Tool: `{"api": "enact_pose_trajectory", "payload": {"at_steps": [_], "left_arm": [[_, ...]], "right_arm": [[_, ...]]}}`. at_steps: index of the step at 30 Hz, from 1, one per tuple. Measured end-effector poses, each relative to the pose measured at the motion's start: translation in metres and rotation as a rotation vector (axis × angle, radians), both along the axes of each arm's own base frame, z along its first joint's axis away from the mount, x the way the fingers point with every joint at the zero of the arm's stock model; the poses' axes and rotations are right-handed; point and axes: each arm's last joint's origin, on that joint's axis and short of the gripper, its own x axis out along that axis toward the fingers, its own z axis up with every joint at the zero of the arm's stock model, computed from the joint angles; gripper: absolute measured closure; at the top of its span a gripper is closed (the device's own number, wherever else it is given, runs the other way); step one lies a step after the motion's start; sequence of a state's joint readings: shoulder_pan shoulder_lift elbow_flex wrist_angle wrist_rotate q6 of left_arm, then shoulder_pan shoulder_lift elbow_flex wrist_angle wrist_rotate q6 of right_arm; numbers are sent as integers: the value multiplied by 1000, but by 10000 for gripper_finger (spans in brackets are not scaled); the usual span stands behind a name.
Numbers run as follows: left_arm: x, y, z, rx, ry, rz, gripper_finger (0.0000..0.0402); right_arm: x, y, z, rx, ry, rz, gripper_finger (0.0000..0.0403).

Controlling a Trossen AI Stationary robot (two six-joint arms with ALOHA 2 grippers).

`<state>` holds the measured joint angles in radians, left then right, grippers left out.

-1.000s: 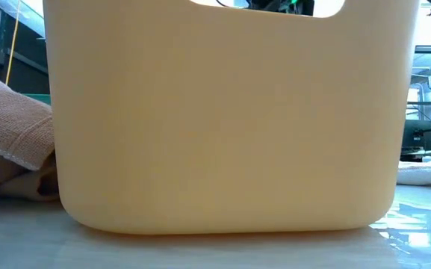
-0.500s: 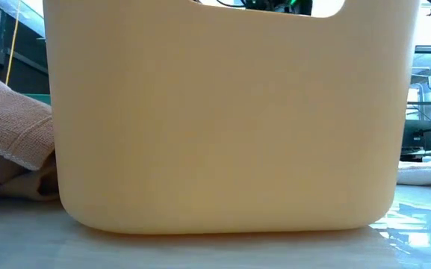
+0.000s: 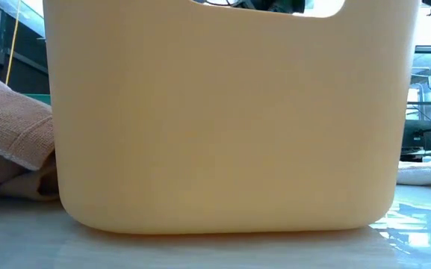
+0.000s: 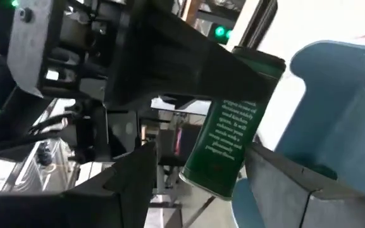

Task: Sort spices by type
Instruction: Put the black seasoning can into the blue bin

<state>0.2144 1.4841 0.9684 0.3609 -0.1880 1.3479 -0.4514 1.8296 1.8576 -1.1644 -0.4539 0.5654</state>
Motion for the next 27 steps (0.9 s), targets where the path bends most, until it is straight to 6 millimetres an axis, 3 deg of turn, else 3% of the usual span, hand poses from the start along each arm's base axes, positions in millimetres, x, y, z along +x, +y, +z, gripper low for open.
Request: {"api": "enact_pose_trajectory", "payload": {"at_steps": [9, 27], "left_arm": [[0, -2, -10, -34, 94, -58, 178], [4, 0, -13, -13, 78, -20, 179]], "right_arm": [[13, -3, -8, 2, -46, 14, 124], [12, 0, -7, 61, -91, 115, 124]]}}
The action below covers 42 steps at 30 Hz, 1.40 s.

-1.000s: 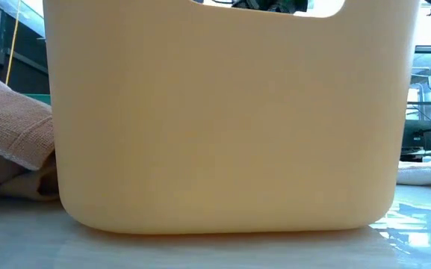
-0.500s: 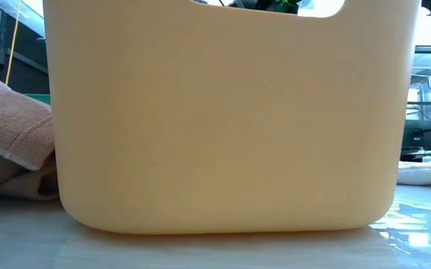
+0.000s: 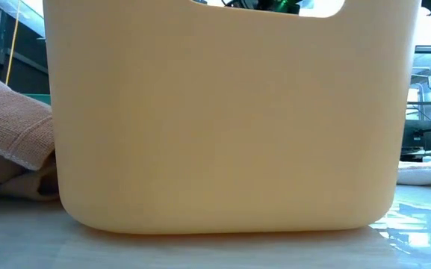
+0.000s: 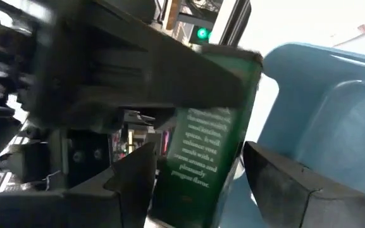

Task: Sort spices by type
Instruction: Put the black seasoning can into the blue bin

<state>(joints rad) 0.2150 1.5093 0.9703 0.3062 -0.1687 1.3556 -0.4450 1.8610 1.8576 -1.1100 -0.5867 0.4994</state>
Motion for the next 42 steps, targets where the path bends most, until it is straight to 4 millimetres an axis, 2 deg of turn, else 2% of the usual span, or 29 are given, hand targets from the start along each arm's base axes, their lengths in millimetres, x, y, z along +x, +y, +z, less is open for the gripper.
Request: {"api": "enact_pose_trajectory", "payload": {"at_steps": [8, 11, 17, 24, 32, 42], "left_arm": [[-1, 0, -1, -15, 13, -5, 194], [-1, 0, -2, -16, 18, -6, 225], [-1, 1, -3, -31, 22, -3, 315], [-1, 2, -3, -49, 24, 3, 317], [-3, 8, 0, -55, -4, 66, 317], [-1, 9, 6, -27, -81, 78, 317]], "right_arm": [[2, 0, 1, 1, -34, 28, 124], [2, 0, 1, -2, -45, 40, 124], [2, 0, 1, -10, -41, 39, 123], [-8, -12, 4, 10, -28, 32, 123], [-19, -29, 28, -39, -91, 5, 122], [-18, -32, 33, -86, -97, -26, 123]]}}
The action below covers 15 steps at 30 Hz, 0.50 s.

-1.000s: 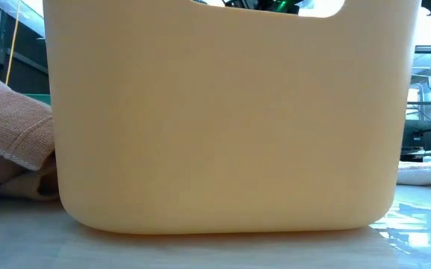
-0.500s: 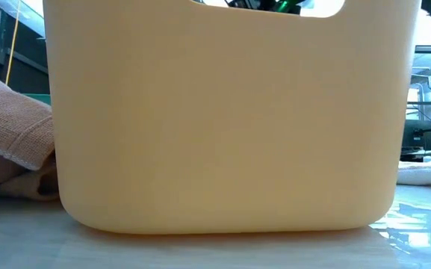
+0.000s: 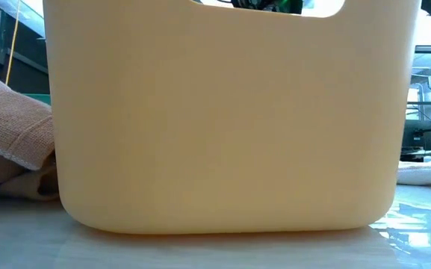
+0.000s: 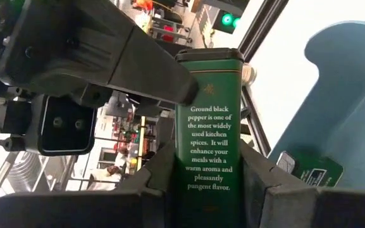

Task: Sort spices by type
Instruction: Put the black seasoning can into the blue bin

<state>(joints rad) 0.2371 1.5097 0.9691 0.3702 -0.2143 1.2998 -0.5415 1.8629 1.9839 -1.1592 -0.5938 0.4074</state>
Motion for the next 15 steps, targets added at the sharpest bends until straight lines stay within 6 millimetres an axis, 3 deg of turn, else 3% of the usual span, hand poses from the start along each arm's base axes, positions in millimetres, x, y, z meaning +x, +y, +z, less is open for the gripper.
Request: {"api": "enact_pose_trajectory", "payload": {"at_steps": [6, 15], "left_arm": [[0, 0, -1, 0, 10, 0, 317], [0, -1, -4, -9, 38, -24, 318]], "right_arm": [[2, 2, -1, -33, -8, 29, 115], [2, 9, 0, -43, 13, 63, 9]]}}
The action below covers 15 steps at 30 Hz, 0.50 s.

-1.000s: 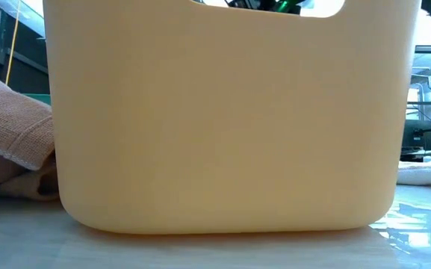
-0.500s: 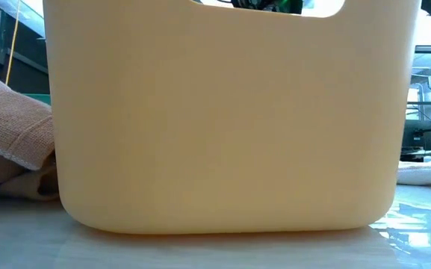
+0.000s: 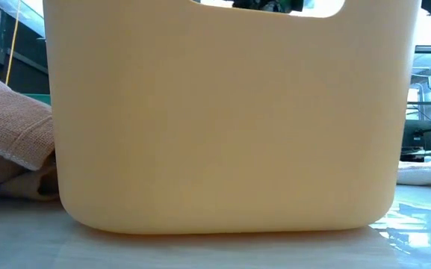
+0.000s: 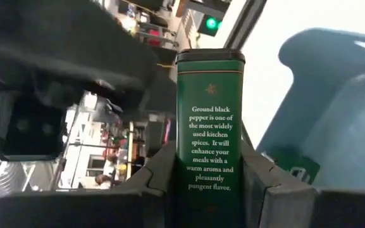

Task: Sort spices by type
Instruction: Put the black seasoning can into the blue bin

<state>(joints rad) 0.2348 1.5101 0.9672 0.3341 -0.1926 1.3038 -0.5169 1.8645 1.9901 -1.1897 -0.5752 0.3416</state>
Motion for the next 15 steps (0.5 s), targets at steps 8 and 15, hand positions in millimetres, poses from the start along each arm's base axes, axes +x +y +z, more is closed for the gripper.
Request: {"api": "enact_pose_trajectory", "payload": {"at_steps": [8, 15], "left_arm": [[-5, 16, 0, -201, -113, 211, 318], [-26, 45, 6, -694, -367, 375, 318]], "right_arm": [[-18, -11, 6, -9, -47, 80, 29], [-26, -22, 17, -371, -40, 98, 29]]}}
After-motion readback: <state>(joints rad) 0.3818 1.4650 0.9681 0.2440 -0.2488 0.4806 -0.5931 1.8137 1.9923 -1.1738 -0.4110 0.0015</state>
